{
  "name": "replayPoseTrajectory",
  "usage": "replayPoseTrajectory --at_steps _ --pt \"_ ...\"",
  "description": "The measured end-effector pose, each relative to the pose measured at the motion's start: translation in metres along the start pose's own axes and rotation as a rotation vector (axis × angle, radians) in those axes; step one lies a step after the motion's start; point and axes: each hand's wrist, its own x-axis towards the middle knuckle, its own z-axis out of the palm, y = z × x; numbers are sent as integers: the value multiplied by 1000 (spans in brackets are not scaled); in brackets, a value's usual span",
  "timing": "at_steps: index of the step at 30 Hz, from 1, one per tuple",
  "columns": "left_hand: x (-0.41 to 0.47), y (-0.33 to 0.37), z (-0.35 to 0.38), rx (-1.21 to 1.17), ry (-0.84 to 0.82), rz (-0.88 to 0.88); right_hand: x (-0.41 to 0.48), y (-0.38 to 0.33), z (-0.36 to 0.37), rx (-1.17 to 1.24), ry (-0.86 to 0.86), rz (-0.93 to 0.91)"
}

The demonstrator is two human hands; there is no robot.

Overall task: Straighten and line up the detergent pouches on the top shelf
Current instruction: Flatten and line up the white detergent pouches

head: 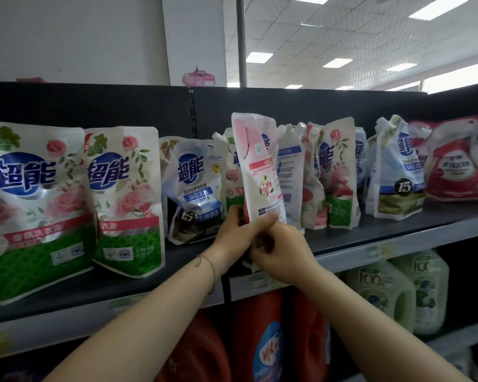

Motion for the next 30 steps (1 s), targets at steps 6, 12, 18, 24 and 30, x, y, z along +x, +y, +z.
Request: replayPoseTrajectory --at_steps 6,12,18,24,30 --pt "10 14 -9 317 227 129 22 26 -16 268 146 212" --pt "15 6 -32 229 318 52 61 65 -19 -7 190 635" --pt "6 3 -27 164 104 -12 75 80 -20 37 179 745" --pt "7 -8 -20 297 108 2 72 77 -15 -92 154 603" --pt "9 -12 -20 127 244 -63 65 62 -8 -199 277 395"
